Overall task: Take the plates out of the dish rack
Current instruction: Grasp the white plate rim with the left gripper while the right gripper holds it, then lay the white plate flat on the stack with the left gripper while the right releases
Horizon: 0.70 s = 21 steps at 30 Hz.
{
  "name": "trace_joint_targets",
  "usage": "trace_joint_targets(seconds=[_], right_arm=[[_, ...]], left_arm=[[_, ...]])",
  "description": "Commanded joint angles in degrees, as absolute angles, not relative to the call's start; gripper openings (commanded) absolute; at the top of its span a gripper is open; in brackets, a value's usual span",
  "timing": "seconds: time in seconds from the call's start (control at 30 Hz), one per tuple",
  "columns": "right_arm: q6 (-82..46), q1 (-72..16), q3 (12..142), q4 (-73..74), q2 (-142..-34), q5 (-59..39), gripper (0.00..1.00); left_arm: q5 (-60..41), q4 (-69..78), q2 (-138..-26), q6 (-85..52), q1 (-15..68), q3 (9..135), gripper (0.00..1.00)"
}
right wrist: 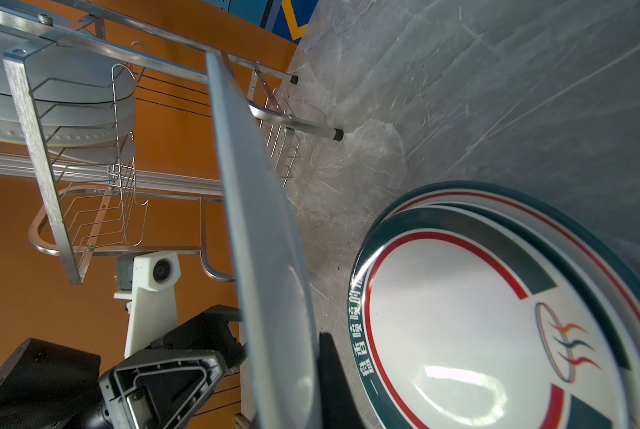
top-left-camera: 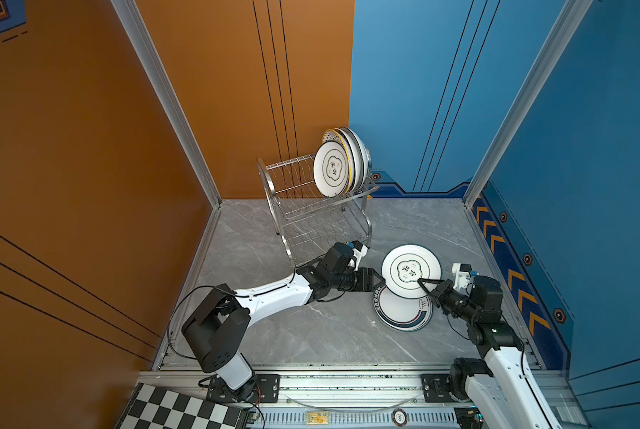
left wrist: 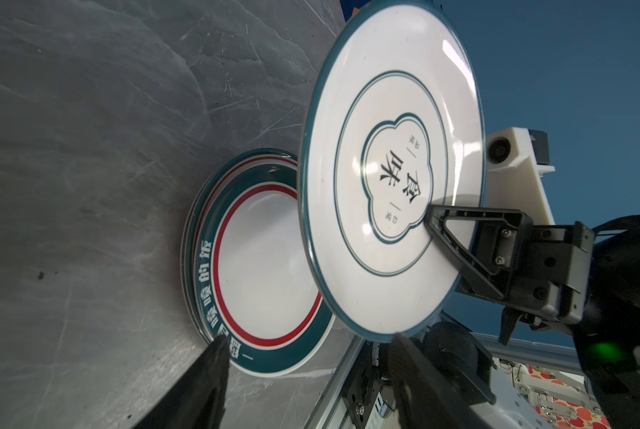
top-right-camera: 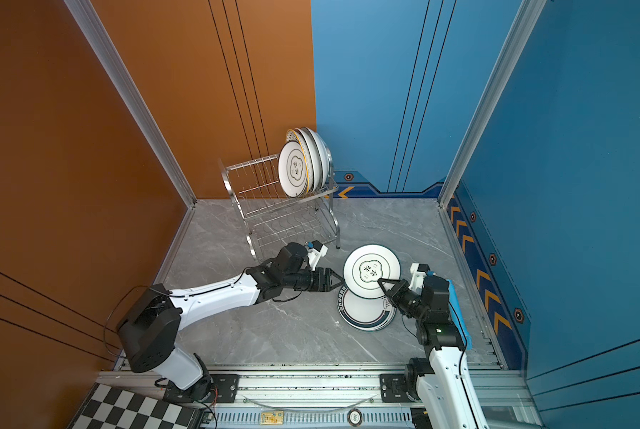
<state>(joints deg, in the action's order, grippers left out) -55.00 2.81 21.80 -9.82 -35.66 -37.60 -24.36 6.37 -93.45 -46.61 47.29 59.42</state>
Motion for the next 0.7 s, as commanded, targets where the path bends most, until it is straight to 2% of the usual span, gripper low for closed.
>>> trace_joint_targets(seconds=[0.0, 0.13, 0.27, 0.67], right_arm=[[-58.4, 3.3, 20.2, -2.5, -34.7, -41.3, 0.00], [-59.8, 3.3, 18.5, -1.0, -34.4, -42.4, 0.00], [-61.9, 3.3, 16.8, 1.6, -34.1, -43.4, 0.00], [-63.5, 3.4, 14.8, 3.4, -33.2, -44.9, 0.00]], left_arm=[[-27.3, 9.3, -95.3, -47.2, 47.7, 62.1, 0.64], [-27.9, 10.0, -96.9, -47.4, 48.2, 63.4, 0.55], [-28.3, 11.0, -98.2, -47.9, 48.5, 64.0, 0.42], [-28.8, 12.6, -100.0, -49.4, 48.9, 64.3, 0.14]])
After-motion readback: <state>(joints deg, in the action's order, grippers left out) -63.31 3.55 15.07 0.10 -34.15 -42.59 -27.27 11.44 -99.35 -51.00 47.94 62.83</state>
